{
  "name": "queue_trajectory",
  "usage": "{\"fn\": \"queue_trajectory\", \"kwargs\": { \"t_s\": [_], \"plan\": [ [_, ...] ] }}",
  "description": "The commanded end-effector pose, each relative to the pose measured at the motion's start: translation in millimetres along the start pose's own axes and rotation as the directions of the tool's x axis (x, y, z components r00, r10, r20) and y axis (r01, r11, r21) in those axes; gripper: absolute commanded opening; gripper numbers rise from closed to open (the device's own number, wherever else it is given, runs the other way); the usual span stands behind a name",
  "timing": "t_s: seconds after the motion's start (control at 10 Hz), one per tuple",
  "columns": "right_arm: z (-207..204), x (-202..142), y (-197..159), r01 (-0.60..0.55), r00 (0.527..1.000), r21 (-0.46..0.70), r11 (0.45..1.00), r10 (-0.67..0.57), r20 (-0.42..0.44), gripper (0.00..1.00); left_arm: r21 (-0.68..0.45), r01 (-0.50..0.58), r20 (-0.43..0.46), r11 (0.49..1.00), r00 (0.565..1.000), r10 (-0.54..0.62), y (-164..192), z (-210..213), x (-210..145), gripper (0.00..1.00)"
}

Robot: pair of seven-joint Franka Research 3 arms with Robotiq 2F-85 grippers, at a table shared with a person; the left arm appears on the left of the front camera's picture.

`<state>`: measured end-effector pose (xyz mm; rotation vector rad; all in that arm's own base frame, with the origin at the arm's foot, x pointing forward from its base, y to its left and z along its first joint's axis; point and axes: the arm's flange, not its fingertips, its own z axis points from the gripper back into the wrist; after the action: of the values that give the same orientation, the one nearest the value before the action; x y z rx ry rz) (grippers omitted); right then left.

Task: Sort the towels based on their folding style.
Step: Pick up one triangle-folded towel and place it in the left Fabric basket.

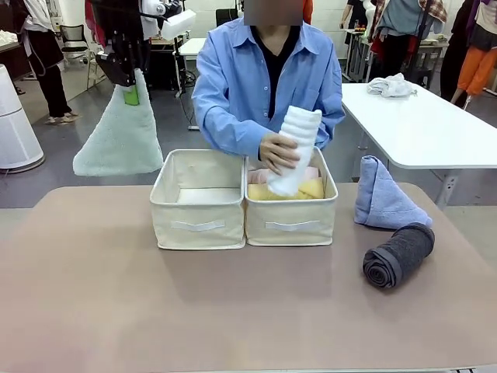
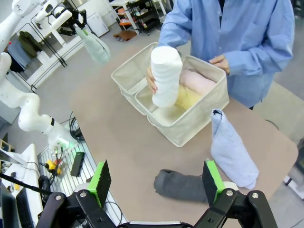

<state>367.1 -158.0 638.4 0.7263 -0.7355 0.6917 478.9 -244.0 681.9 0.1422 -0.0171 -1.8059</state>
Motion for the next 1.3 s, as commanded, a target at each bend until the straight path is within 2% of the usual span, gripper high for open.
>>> {"fn": "queue_trajectory", "kwargs": {
  "t_s": [0.0, 0.6, 0.7, 0.8, 1.0, 1.2],
  "plan": [
    [-1, -1, 1, -0.007, 1.0, 0.012, 1.0, 0.006, 0.014, 1.0, 0.014, 0.017, -0.007, 1.0, 1.0, -0.016, -6, 0, 4, 0.16],
    [-1, -1, 1, -0.007, 1.0, 0.012, 1.0, 0.006, 0.014, 1.0, -0.001, 0.015, 0.0, 1.0, 1.0, -0.015, -1, 0, 8, 0.16],
    [-1, -1, 1, -0.007, 1.0, 0.012, 1.0, 0.006, 0.014, 1.0, 0.075, 0.13, -0.037, 0.989, 0.991, -0.128, 4, 0, 24, 0.16],
    [-1, -1, 1, -0.007, 1.0, 0.012, 1.0, 0.006, 0.014, 1.0, 0.135, 0.189, -0.036, 0.973, 0.982, -0.186, 8, -1, 41, 0.16],
    [-1, -1, 1, -0.007, 1.0, 0.012, 1.0, 0.006, 0.014, 1.0, 0.143, 0.204, -0.012, 0.968, 0.979, -0.205, 25, -10, 78, 0.16],
    [-1, -1, 1, -0.007, 1.0, 0.012, 1.0, 0.006, 0.014, 1.0, 0.131, 0.203, -0.012, 0.97, 0.979, -0.203, 32, -15, 91, 0.16]
  ]
}}
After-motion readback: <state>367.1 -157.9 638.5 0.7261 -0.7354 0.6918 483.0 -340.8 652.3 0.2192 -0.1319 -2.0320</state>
